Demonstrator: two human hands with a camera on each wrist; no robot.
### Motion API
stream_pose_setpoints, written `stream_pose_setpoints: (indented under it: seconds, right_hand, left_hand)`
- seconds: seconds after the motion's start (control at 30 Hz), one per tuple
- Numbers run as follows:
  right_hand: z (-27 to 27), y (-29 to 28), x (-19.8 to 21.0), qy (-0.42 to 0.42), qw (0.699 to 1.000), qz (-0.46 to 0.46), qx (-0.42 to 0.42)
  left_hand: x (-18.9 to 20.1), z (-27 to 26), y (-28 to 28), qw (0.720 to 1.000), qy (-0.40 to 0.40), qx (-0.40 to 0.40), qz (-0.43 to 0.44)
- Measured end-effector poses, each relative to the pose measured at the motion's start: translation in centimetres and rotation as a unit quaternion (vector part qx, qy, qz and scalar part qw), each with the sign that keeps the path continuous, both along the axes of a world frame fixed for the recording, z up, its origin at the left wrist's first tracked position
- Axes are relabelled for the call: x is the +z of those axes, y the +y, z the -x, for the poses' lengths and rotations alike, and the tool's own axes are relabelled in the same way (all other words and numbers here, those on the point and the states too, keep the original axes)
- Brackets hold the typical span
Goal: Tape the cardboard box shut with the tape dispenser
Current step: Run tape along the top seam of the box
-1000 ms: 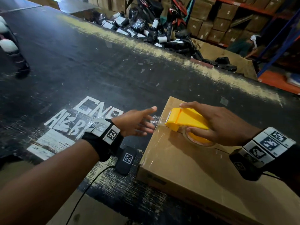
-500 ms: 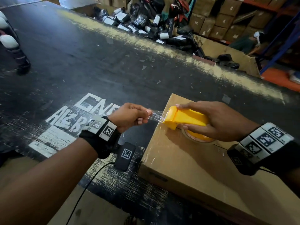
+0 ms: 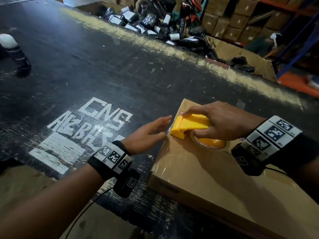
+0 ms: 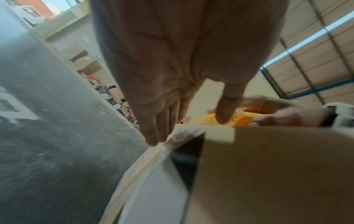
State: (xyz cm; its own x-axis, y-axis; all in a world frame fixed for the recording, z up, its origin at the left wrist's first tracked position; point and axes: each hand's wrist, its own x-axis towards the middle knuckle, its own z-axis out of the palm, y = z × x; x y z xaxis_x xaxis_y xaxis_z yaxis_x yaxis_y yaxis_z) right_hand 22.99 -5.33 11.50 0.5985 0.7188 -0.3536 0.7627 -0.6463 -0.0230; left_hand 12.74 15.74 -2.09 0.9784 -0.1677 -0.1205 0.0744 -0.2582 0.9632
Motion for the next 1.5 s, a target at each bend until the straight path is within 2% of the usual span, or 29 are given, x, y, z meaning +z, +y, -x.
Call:
stream_pose_setpoints:
  seconds: [0.07,0.13,0.33,0.5,0.6,0.67,0.73,0.83,0.9,0.97,1.03,1.17,1.27,1.4,1.5]
  right_hand:
    - [-0.1,0.2,0.1,0.005,1.0,0.003,-0.001]
    - [-0.2,0.3,0.0,0.007,1.0,0.003,0.0]
    - [-0.5,-1.9,1.2,0.026,0.998,-0.049,0.011]
    - [1.0,-12.4,3.6,0.088,0.991,-0.095,-0.031]
    - [1.8,-21.0,2.5,0.057,0.99,-0.074,-0.102]
    - [2.2,-25.1,0.9,0.05,0.987,-0.065,-0.135]
    - [2.8,-26.7,-0.1,0.065,0.983,-0.092,-0.147]
    - [3.4,-26.4,-0.2,0.065,0.979,-0.127,-0.147]
    - [3.5,-26.1,-0.2,0.069,0.977,-0.146,-0.142]
    - [3.5,-26.1,-0.5,0.069,0.974,-0.166,-0.136]
    - [3.7,-26.0,-0.6,0.062,0.973,-0.179,-0.13]
    - [3.5,-25.9,-0.8,0.052,0.973,-0.191,-0.123]
    - [3.3,-26.0,-1.2,0.028,0.976,-0.185,-0.114]
    - [2.6,-25.8,-1.4,0.002,0.981,-0.171,-0.093]
    - [2.0,-25.7,-1.6,-0.016,0.983,-0.171,-0.071]
  left_hand:
    - [0.7,0.7,-0.8,0.994,0.053,-0.084,-0.05]
    - [0.4,1.2,-1.1,0.989,0.064,-0.098,-0.091]
    - [-0.1,1.4,-1.7,0.992,0.102,-0.059,0.032]
    - [-0.4,1.6,-2.6,0.995,0.091,-0.024,0.037]
    - [-0.4,1.8,-3.0,0.996,0.082,-0.006,0.031]
    - [0.1,2.1,-3.2,0.998,0.062,-0.019,-0.001]
    - [1.2,2.1,-3.7,0.994,0.023,-0.039,-0.097]
    - [3.5,1.1,-4.3,0.955,0.006,-0.054,-0.291]
    - [4.7,0.4,-5.0,0.909,0.009,-0.075,-0.41]
    - [5.5,0.2,-6.4,0.851,-0.039,-0.122,-0.51]
    - [5.7,0.0,-8.0,0.814,-0.048,-0.165,-0.555]
    - [6.5,-0.5,-9.8,0.764,0.013,-0.185,-0.618]
    - [7.5,-0.8,-13.1,0.748,0.037,-0.183,-0.637]
    - [7.5,-0.8,-20.6,0.773,0.009,-0.224,-0.594]
    - [6.5,-1.0,-23.1,0.766,0.042,-0.229,-0.599]
